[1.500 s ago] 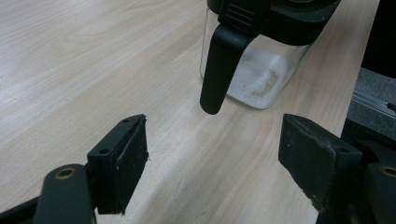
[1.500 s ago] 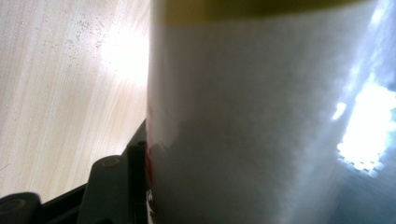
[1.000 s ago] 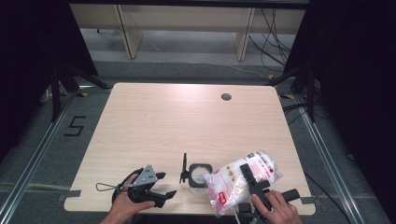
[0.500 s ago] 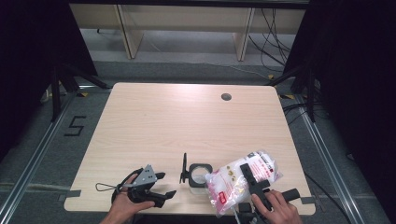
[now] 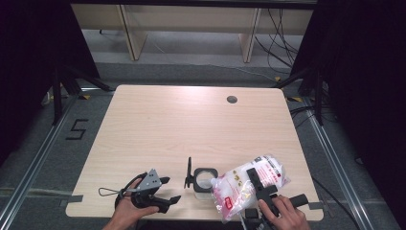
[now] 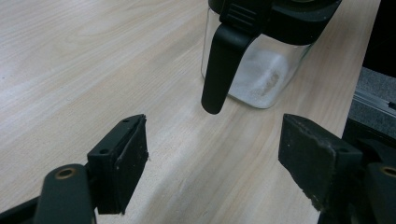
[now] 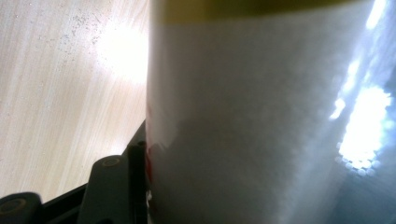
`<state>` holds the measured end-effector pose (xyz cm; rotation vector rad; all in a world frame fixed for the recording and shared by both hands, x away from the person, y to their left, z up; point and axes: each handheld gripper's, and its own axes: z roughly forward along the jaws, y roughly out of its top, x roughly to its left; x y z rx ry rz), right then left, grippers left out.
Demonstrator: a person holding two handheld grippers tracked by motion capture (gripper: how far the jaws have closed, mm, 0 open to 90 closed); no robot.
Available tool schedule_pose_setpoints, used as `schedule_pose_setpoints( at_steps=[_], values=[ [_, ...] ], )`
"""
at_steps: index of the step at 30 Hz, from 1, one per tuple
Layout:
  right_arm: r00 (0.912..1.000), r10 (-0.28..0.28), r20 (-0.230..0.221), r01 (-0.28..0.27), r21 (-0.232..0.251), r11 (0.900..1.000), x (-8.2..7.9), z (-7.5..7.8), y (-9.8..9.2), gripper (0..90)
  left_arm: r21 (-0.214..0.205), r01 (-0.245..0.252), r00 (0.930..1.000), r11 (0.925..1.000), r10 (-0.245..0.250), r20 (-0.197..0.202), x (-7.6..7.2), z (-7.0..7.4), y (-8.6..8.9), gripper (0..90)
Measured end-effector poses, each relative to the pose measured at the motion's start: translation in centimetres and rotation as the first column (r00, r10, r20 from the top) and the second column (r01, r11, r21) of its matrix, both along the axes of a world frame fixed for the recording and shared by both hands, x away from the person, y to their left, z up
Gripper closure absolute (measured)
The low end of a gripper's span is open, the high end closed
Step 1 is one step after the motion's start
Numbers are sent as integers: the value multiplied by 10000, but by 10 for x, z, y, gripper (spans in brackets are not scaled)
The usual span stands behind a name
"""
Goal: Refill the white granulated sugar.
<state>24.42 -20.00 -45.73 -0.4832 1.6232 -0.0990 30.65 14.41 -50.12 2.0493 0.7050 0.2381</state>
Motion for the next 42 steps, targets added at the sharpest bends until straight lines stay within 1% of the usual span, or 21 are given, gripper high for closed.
schedule_pose_setpoints(
  at_steps=[5, 7, 9, 15, 17, 22, 23, 24, 26, 27, 28, 30, 31, 32, 33, 36, 37, 38, 40, 41, 42],
  values=[
    [10000, 20, 34, -20, 78, 10000, -1, -1, 0, 428, -80, 126, 9999, 9999, -126, 85, 1, 0, -1, 233],
    [10000, -27, -88, 31, 432, 9991, -1, -3, 0, 428, 39, -24, 10000, 10000, 24, -32, 0, 0, 0, 233],
    [10000, 45, 69, -46, 103, 9999, 0, 0, 0, 428, 47, 76, 9999, 10000, -76, 118, 1, 0, 1, 233],
    [10000, 53, 47, -54, 88, 9999, 0, 0, 0, 429, -189, -62, 10000, 9998, 61, -75, -1, 0, 0, 233],
    [9998, -143, -126, 149, 495, 9987, -2, -3, -1, 429, -168, -53, 10000, 9998, 52, -73, 0, 0, 0, 233],
    [10000, -53, 68, 52, 133, 9999, -1, 1, -1, 429, -206, -135, 9999, 9997, 133, -91, -1, -1, -1, 233],
    [10000, -55, 68, 54, 147, 9999, -1, 1, -1, 429, 167, 34, 10000, 9999, -34, 16, 1, 0, 1, 233],
    [10000, -62, 61, 61, 217, 9997, -2, 1, -1, 429, 177, 49, 10000, 9998, -48, -23, 1, 0, 1, 233],
    [9992, -318, -257, 315, -89, 9995, -3, 4, 0, 429, -145, 16, 10000, 9999, -17, -68, 0, -1, -1, 233],
    [9993, -282, -234, 281, -20, 9996, -2, 3, 0, 429, 164, 212, 9997, 9996, -214, 134, 1, 0, 1, 233],
    [9974, -527, -494, 540, 254, 9982, -2, -1, -1, 429, 93, -6, 10000, 10000, 7, -47, 0, 0, 0, 233],
    [9973, -535, -505, 544, 164, 9984, -2, -1, -1, 429, 129, 71, 10000, 9999, -71, -7, 1, 0, 0, 233],
    [9974, -544, -464, 534, -225, 9983, -2, 1, -1, 429, -7, 102, 9999, 9999, -102, -3, 0, 0, 0, 233],
    [9971, -590, -480, 581, -207, 9981, -3, 1, -1, 429, 37, 196, 9998, 9998, -196, 73, 1, 0, 0, 233],
    [9974, -495, -522, 508, 239, 9984, -2, -1, -1, 429, -83, 104, 9999, 9999, -104, 24, 0, -1, -1, 233],
    [9989, -352, -311, 352, 0, 9994, -2, 3, 0, 429, 12, 186, 9998, 9998, -187, 75, 1, -1, 0, 233],
    [9952, -762, -618, 766, 31, 9971, -3, 0, -2, 430, 13, 181, 9998, 9998, -181, 83, 1, -1, 0, 233],
    [9984, -409, -393, 417, 202, 9989, -2, 1, -1, 430, 13, 182, 9998, 9998, -182, 76, 1, -1, 0, 233],
    [9977, -544, -413, 555, 267, 9981, -3, 0, -3, 430, 132, 202, 9997, 9997, -204, 147, 2, 0, 1, 233],
    [9982, -482, -353, 485, 79, 9988, -2, 1, -2, 430, -104, -33, 10000, 9999, 32, -75, -1, 0, -1, 233],
    [10000, -55, 71, 54, 114, 9999, 0, 0, -3, 430, 71, 131, 9998, 9999, -132, 158, 1, 0, 1, 233]
  ],
)
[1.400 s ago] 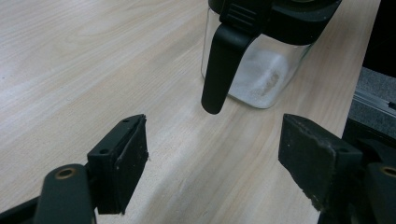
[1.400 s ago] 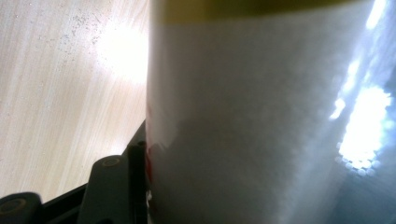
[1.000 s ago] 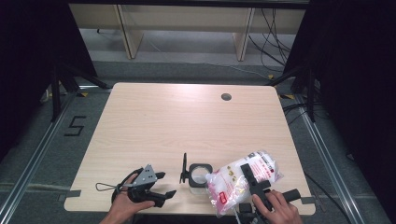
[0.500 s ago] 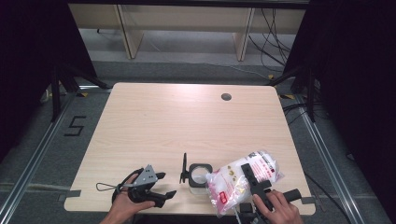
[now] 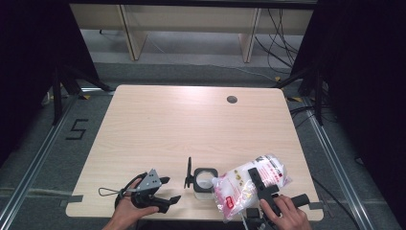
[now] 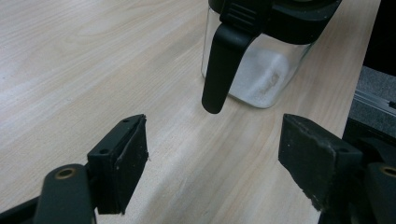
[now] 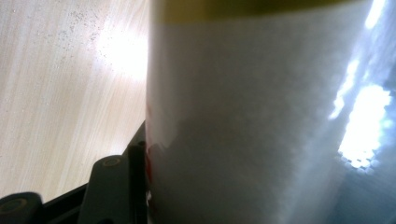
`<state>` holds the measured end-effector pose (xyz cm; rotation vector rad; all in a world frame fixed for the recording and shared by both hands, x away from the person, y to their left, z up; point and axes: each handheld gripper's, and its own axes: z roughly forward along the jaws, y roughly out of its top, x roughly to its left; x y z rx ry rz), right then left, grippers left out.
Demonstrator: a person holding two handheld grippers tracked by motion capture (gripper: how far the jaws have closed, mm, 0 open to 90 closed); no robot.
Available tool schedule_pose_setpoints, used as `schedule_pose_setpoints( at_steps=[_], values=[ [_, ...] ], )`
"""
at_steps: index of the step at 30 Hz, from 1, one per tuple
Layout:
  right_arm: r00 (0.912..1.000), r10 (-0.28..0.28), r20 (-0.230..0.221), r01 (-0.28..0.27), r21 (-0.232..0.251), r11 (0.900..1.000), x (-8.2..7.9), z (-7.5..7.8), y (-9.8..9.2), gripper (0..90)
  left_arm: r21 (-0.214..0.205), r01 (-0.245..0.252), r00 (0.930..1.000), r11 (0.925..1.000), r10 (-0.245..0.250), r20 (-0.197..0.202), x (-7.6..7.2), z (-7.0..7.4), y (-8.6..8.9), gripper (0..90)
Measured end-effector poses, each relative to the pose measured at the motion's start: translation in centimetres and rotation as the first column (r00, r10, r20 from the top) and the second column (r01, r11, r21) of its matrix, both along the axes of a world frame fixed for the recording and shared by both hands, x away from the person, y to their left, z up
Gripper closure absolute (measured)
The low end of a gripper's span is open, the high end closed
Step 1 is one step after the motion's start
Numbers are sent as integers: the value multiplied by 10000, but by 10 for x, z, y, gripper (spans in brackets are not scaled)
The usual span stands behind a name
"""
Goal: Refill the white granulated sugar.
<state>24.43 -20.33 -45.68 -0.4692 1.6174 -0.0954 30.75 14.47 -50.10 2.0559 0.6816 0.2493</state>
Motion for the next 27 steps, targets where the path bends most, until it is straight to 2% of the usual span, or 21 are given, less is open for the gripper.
schedule_pose_setpoints(
  at_steps=[1, 2, 4, 5, 6, 7, 8, 9, 10, 11, 13, 14, 16, 18, 19, 20, 21, 22, 23, 24, 27],
  values=[
    [10000, -49, -85, 48, -87, 10000, 0, 0, 0, 430, -144, -203, 9997, 9997, 201, -165, -1, 0, -1, 233],
    [9997, -143, -178, 135, -403, 9991, 0, 1, -1, 430, -210, -264, 9995, 9994, 259, -199, -2, 0, -1, 233],
    [9985, -364, -413, 343, -509, 9981, -1, 2, 1, 430, -183, -185, 9996, 9997, 181, -219, -1, 0, -1, 233],
    [9983, -424, -389, 417, -184, 9990, -2, 1, 1, 430, -156, -197, 9997, 9997, 195, -138, -1, -1, -1, 233],
    [10000, -44, -9, 44, 9, 10000, 0, -1, 0, 430, -86, -114, 9999, 9999, 113, -117, -1, 0, -1, 233],
    [9999, -61, -90, 61, -70, 10000, 0, -1, 0, 430, -111, -143, 9998, 9998, 142, -128, -1, 0, -1, 233],
    [9999, -12, -161, 15, 171, 9999, -1, -2, 1, 430, -135, -187, 9997, 9997, 185, -162, -1, 0, -1, 233],
    [9999, -8, -142, 10, 180, 9998, -1, -2, 1, 430, -141, -230, 9995, 9996, 227, -209, -2, 0, -1, 233],
    [9999, -26, -137, 26, -5, 10000, -1, -1, 1, 430, -192, -255, 9995, 9995, 251, -207, -2, -1, -1, 233],
    [9999, 28, -132, -26, 179, 9998, -1, -2, 1, 430, -250, -253, 9994, 9994, 247, -240, -2, -1, -2, 233],
    [9998, -106, -177, 104, -149, 9998, -2, 0, 1, 430, -74, -166, 9998, 9998, 165, -142, -1, 0, -1, 233],
    [9999, -7, -108, 2, -410, 9992, -1, 1, 1, 430, -131, -187, 9997, 9997, 185, -156, -1, -1, -1, 232],
    [10000, -1, -97, -2, -246, 9997, -1, 2, 1, 430, 105, 50, 10000, 9999, -50, -54, 1, 0, 0, 233],
    [9999, -26, -106, 23, -285, 9996, -1, 2, 1, 431, -52, 76, 9999, 10000, -76, -82, 1, -1, -1, 232],
    [10000, 33, 16, -33, -128, 9999, -1, 1, 1, 431, -117, -67, 9998, 9999, 65, -186, 0, -1, -1, 233],
    [10000, 35, 1, -35, -209, 9998, -1, 1, 1, 431, -205, -101, 9998, 9997, 96, -200, -1, -1, -2, 233],
    [10000, 33, -10, -33, -164, 9999, -1, 1, 1, 431, -52, -47, 9999, 10000, 46, -135, 0, 0, -1, 232],
    [10000, -32, -86, 29, -396, 9992, -1, 2, 1, 431, -116, -151, 9997, 9998, 149, -179, -1, -1, -1, 232],
    [10000, -53, -70, 50, -433, 9990, -1, 2, 1, 430, 6, -146, 9997, 9999, 146, -180, 0, 0, 0, 233],
    [9999, -45, -101, 42, -300, 9995, -1, 2, 1, 431, -317, -240, 9993, 9992, 231, -300, -1, -1, -2, 232],
    [9999, -4, -108, 0, -348, 9994, -1, 2, 1, 431, 103, -128, 9997, 9999, 130, -201, 0, 0, 0, 233]
  ],
)
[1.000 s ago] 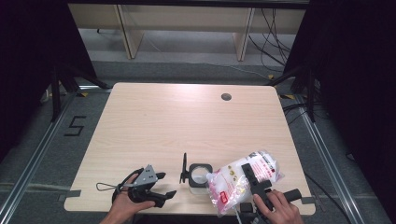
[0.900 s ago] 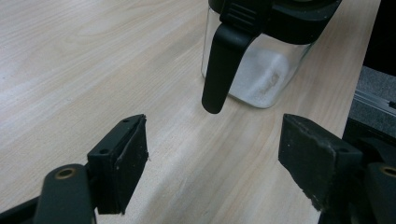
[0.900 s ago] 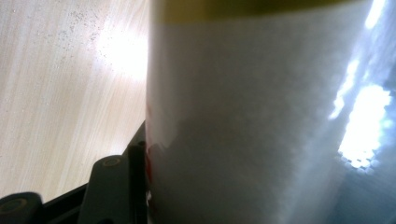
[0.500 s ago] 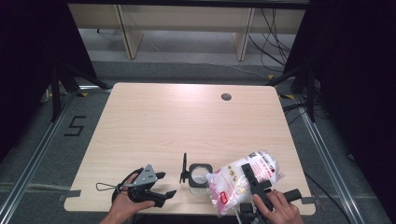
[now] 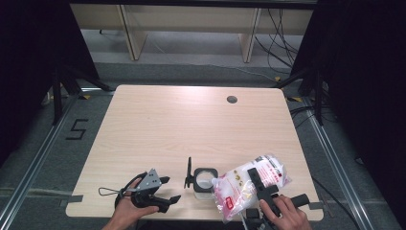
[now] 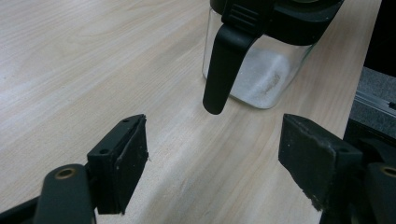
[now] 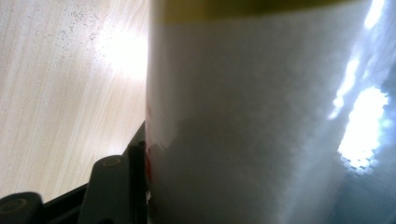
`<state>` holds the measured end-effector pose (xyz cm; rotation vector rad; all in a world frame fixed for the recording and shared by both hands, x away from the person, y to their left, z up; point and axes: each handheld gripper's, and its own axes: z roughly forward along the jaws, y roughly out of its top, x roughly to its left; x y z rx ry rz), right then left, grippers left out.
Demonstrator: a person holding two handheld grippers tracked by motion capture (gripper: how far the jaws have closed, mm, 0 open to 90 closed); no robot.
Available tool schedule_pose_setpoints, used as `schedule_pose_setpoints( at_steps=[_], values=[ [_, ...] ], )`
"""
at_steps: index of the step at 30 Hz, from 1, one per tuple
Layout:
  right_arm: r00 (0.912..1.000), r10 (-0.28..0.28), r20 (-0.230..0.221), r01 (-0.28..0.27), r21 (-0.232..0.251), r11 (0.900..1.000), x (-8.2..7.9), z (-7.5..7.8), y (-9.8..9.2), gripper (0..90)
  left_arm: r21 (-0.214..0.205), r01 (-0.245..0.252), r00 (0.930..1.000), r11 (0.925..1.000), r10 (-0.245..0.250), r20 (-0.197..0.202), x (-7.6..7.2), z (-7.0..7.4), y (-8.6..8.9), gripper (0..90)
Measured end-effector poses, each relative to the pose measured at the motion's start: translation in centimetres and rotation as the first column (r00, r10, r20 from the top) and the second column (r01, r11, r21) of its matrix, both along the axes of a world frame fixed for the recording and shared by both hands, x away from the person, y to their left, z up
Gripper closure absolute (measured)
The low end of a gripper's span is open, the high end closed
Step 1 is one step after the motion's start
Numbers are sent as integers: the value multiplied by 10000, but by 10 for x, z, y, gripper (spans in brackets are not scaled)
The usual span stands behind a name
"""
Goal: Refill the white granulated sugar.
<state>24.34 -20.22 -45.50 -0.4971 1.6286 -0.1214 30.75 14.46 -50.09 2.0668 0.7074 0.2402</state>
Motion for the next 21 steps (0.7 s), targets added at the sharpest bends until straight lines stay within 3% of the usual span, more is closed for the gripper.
schedule_pose_setpoints(
  at_steps=[1, 2, 3, 4, 6, 8, 9, 11, 15, 16, 18, 21],
  values=[
    [10000, 22, 15, -22, -57, 10000, 0, 0, 0, 431, 35, 222, 9996, 9997, -223, 195, 1, 0, 1, 232],
    [9998, -182, -74, 184, 237, 9995, -1, -2, -2, 431, -186, 177, 9997, 9997, -174, 144, 1, 0, -1, 232],
    [10000, 6, 46, -6, -15, 10000, 0, 0, 0, 431, -41, 258, 9996, 9997, -257, 137, 1, 0, 0, 232],
    [9995, 177, 248, -184, 274, 9995, 0, -1, 0, 431, -54, 241, 9996, 9997, -240, 134, 1, 0, 0, 232],
    [10000, -53, -1, 53, -331, 9994, 0, 1, -1, 431, -55, 239, 9996, 9997, -238, 134, 1, 0, 0, 232],
    [10000, 32, 56, -32, -2, 10000, 0, 0, 0, 431, -38, 216, 9996, 9998, -215, 196, 1, 0, 0, 232],
    [10000, 26, 52, -25, -65, 10000, 0, 1, 0, 431, 153, 276, 9993, 9995, -280, 231, 2, 1, 2, 232],
    [9987, -435, -259, 431, -146, 9990, -2, 0, 1, 431, -258, -69, 9999, 9996, 66, -106, -1, -1, -1, 232],
    [9994, -296, -157, 293, -229, 9993, -2, 1, 1, 431, -239, 62, 10000, 9997, -63, -25, 0, -1, -1, 232],
    [9999, -47, 101, 48, -117, 9999, -2, 0, 0, 431, -171, -6, 10000, 9999, 5, -64, 0, -1, -2, 232],
    [9999, 65, 122, -61, -337, 9994, -2, 2, 1, 431, -245, 14, 10000, 9997, -17, -94, 0, -1, -2, 232],
    [9998, -172, 89, 175, -379, 9991, -2, 3, 1, 432, -253, 143, 9998, 9996, -140, 141, 0, -1, -1, 232]
  ],
)
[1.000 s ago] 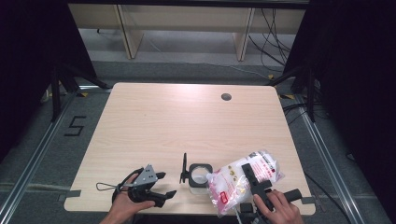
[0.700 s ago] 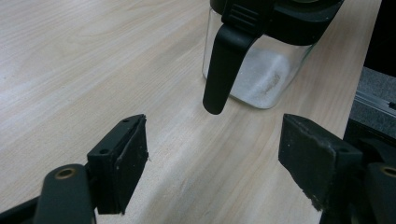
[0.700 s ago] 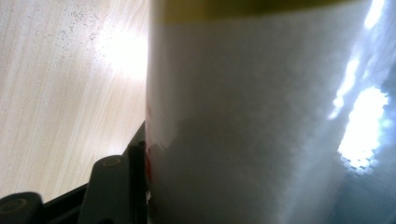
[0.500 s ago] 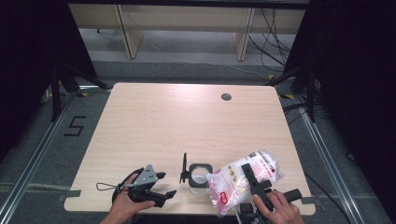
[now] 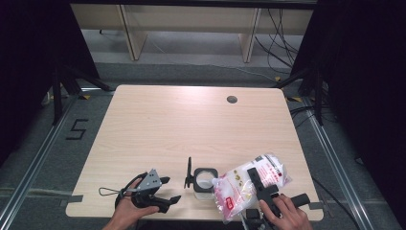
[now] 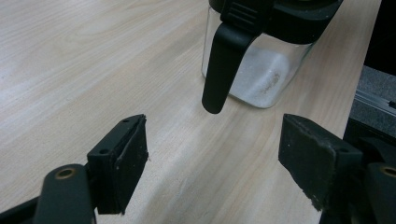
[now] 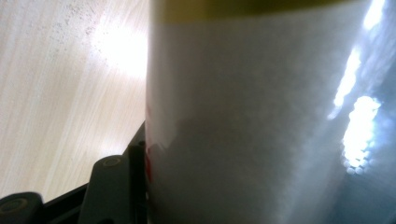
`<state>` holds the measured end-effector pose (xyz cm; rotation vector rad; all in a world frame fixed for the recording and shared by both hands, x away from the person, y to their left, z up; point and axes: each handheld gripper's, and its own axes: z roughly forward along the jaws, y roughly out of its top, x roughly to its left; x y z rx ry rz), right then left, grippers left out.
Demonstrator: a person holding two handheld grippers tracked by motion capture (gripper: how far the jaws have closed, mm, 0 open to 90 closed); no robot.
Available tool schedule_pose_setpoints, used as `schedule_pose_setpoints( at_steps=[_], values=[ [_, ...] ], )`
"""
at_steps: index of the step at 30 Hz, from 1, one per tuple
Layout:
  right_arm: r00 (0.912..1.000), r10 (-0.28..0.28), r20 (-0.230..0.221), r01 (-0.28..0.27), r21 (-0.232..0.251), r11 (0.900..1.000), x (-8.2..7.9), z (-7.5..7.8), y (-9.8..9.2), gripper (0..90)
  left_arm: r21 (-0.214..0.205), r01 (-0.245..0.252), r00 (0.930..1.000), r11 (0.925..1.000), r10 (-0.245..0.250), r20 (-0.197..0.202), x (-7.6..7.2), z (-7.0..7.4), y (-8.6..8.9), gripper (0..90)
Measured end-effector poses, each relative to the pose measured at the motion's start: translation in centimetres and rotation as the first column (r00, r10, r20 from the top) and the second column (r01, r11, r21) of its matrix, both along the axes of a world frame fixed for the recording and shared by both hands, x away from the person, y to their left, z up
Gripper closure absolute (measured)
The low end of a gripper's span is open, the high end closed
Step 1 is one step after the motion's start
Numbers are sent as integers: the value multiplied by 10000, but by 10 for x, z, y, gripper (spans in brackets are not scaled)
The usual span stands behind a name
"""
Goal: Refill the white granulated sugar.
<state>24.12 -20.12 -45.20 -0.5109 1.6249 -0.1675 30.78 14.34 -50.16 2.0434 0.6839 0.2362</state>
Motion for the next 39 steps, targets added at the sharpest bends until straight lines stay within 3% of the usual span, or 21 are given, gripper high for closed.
schedule_pose_setpoints(
  at_steps=[1, 2, 11, 13, 15, 17, 20, 25, 26, 28, 31, 34, 36, 39],
  values=[
    [10000, 9, 15, -9, -91, 10000, 0, 1, 0, 432, 166, 60, 10000, 9998, -61, 30, 1, 0, 1, 232],
    [10000, 6, 57, -5, -105, 9999, 0, 1, 0, 432, -33, -159, 9996, 9999, 158, -234, -1, -1, 0, 232],
    [9999, -111, 124, 112, -67, 9999, 0, -1, -3, 432, 7, -125, 9997, 9999, 125, -212, -1, -1, 0, 232],
    [9998, -43, 191, 50, -399, 9992, 0, 0, -2, 432, 0, -124, 9997, 9999, 124, -198, -1, -1, -1, 232],
    [9997, -62, 219, 66, -192, 9998, -1, 0, -2, 433, 66, -55, 9999, 10000, 56, -85, -1, -1, 0, 232],
    [9997, 32, 237, -23, -385, 9993, -1, 2, -1, 433, 51, -80, 9999, 10000, 80, -137, -1, 0, -1, 232],
    [9996, 40, 290, -31, -302, 9995, -1, 2, -1, 434, 59, -81, 9999, 9999, 81, -86, -1, 0, 0, 232],
    [9999, -123, 64, 124, -190, 9997, 0, -1, -3, 436, -28, -97, 9999, 9999, 97, -129, -2, 0, -1, 232],
    [9999, 0, 145, 6, -442, 9990, -1, 1, -2, 436, -64, -166, 9996, 9998, 165, -216, -2, -1, -2, 232],
    [9999, 0, 151, 3, -209, 9998, -2, 0, -2, 437, 131, -59, 9999, 9999, 61, -160, -2, 0, -1, 232],
    [9999, -143, 96, 143, 29, 9999, -3, 0, -2, 438, 55, -192, 9998, 9998, 193, -107, -2, 0, -1, 232],
    [9996, 236, 162, -240, 243, 9994, -1, 1, -3, 440, 214, -171, 9998, 9996, 173, -59, -1, 0, 1, 233],
    [9999, 123, 88, -127, 504, 9986, 0, -1, -3, 441, 27, -196, 9997, 9998, 196, -123, -2, 0, 0, 232],
    [9998, -104, -179, 107, 176, 9998, -1, 0, -3, 441, 8, -116, 9999, 9999, 116, -77, -1, 0, -1, 232]
  ],
)
